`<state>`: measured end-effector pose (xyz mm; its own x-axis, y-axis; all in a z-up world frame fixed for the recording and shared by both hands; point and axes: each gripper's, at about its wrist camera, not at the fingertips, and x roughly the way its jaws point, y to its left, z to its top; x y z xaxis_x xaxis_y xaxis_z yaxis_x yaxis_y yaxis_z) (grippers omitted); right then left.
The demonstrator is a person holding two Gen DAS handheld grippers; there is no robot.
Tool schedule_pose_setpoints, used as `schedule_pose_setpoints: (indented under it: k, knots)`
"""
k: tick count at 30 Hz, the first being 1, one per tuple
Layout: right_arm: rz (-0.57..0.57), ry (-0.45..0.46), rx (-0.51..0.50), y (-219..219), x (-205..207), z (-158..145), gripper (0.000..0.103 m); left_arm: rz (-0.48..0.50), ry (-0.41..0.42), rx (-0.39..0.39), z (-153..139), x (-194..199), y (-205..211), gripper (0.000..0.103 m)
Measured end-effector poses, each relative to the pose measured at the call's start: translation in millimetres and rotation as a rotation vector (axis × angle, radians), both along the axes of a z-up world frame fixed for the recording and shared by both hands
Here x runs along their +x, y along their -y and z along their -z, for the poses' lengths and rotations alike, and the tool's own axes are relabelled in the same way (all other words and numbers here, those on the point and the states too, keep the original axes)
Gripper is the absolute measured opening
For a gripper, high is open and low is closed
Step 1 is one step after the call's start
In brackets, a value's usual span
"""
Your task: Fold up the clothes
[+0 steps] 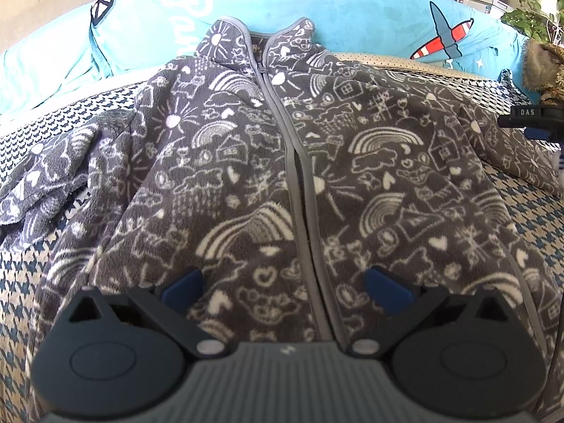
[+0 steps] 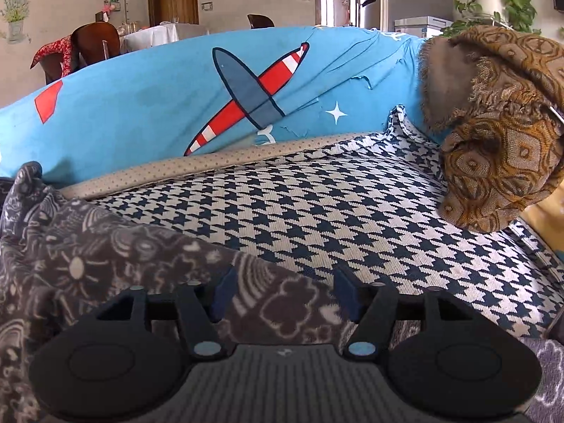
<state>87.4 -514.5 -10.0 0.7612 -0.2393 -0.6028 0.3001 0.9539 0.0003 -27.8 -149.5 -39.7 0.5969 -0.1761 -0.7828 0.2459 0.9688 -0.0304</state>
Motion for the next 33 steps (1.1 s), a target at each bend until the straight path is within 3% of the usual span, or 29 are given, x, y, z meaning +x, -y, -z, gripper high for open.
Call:
schedule_pose_setpoints:
  k: [4,7,12,16,17,21,26,30,33]
  knots:
    - [-0.011,-0.001,-0.005,0.9,3.7,3.3,0.072,0.001,0.001,0.001,0.3,0.2,0.3,0.103]
    - [-0.022,0.005,0.013,1.7,3.2,3.0,0.066,0.001,0.003,0.004,0.3,0.2,0.9,0.103]
    - [-0.062,0.005,-0.001,-6.9,1.5,2.7,0.040,0.000,0.007,0.008,0.7,-0.3,1.8,0.103]
    - [-0.071,0.000,-0.041,-14.7,2.3,2.1,0.010,0.000,0.008,0.009,0.8,-0.3,2.0,0.103]
    - [-0.062,-0.001,-0.053,-16.3,2.4,1.5,0.008,0.000,0.008,0.009,0.8,-0.1,2.1,0.103]
    - [0.005,0.029,-0.113,-18.7,3.2,-4.4,0.006,-0.001,0.005,0.008,0.0,-0.2,2.5,0.103]
    - [0.175,0.052,-0.172,-12.7,6.8,-5.2,0.001,0.009,-0.001,0.010,-1.2,-1.4,2.9,0.103]
    - [0.208,0.046,-0.071,-4.5,1.3,-10.0,0.002,0.030,-0.004,0.016,-1.9,-3.5,4.3,0.103]
    - [0.162,0.045,-0.033,-16.4,-3.7,-20.5,0.010,0.039,-0.002,0.018,-1.1,-5.2,4.8,0.103]
